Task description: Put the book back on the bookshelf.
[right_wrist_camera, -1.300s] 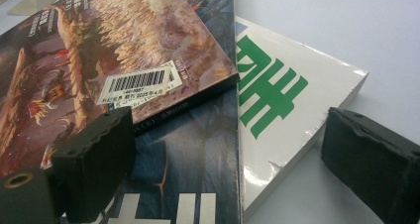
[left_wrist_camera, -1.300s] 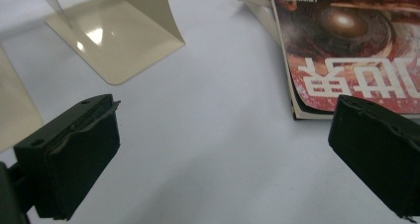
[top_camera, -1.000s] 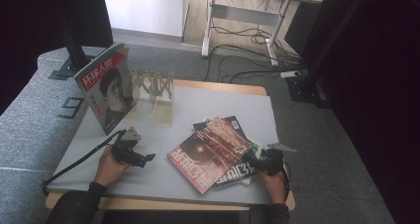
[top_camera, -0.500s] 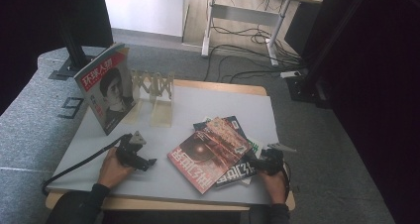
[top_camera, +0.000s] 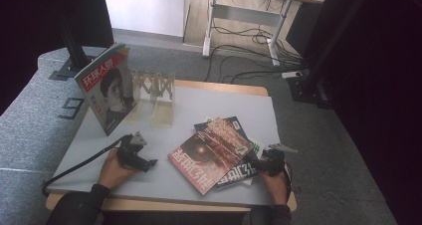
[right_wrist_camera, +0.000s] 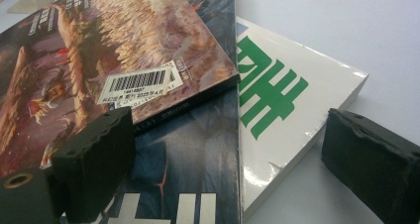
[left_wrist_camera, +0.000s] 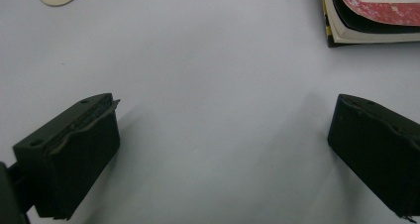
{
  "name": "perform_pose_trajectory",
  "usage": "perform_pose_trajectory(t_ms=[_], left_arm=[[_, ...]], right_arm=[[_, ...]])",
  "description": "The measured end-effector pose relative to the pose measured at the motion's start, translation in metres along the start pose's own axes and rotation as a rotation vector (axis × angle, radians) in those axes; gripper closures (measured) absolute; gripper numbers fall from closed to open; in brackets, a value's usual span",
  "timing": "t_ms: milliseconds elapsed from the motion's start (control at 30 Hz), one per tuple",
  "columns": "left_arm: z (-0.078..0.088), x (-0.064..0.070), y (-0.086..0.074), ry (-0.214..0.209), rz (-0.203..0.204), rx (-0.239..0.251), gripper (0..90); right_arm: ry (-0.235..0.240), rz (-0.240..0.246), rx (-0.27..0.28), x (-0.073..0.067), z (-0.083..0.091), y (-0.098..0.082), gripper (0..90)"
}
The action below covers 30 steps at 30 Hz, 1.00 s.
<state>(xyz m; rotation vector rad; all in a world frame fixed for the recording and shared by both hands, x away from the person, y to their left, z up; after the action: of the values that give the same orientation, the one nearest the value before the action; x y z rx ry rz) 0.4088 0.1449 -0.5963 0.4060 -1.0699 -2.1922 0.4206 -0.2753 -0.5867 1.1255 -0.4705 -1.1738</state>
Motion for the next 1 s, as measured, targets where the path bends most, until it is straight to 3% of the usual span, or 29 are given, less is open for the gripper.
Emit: perform_pose_trajectory(t_ms=[100, 200, 300, 567, 733, 1000], left_arm=[[0.001, 0.001, 0.0, -0.002, -0.004, 0.0, 1.2], [0.002, 0.006, 0.004, -0.022, -0.001, 0.022, 9.5], [0.001, 0.016, 0.01, -0.088, 0.031, 0.046, 15.9], [-0.007, 0.038, 0.023, -0.145, -0.047, 0.057, 21.9], [-0.014, 0.045, 0.028, -0.182, -0.052, 0.072, 26.2], [-0.027, 0.053, 0.03, -0.2, -0.09, 0.058, 31.0]], right_arm=[[0.007, 0.015, -0.002, 0.0, 0.0, 0.001, 5.7], [0.003, 0.04, -0.014, -0.001, 0.0, 0.002, 5.6], [-0.006, 0.073, -0.018, -0.003, 0.001, 0.004, 6.4], [-0.015, 0.132, -0.008, -0.009, 0.005, 0.012, 8.6], [-0.02, 0.151, 0.004, -0.012, 0.007, 0.017, 9.8], [-0.014, 0.155, -0.007, -0.012, 0.008, 0.016, 10.1]])
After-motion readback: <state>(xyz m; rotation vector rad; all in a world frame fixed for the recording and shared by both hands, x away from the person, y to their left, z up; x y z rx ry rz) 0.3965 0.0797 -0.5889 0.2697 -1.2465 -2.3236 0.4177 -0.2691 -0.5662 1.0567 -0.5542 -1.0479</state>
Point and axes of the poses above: each handheld gripper's, and its own axes: z roughly backward along the jaws, y roughly out of its top, x roughly to its right, the point moved 9 cm from there along -z, roughly forward along the jaws, and after that the axes turned 11 degrees about x, right-handed, at the moved point
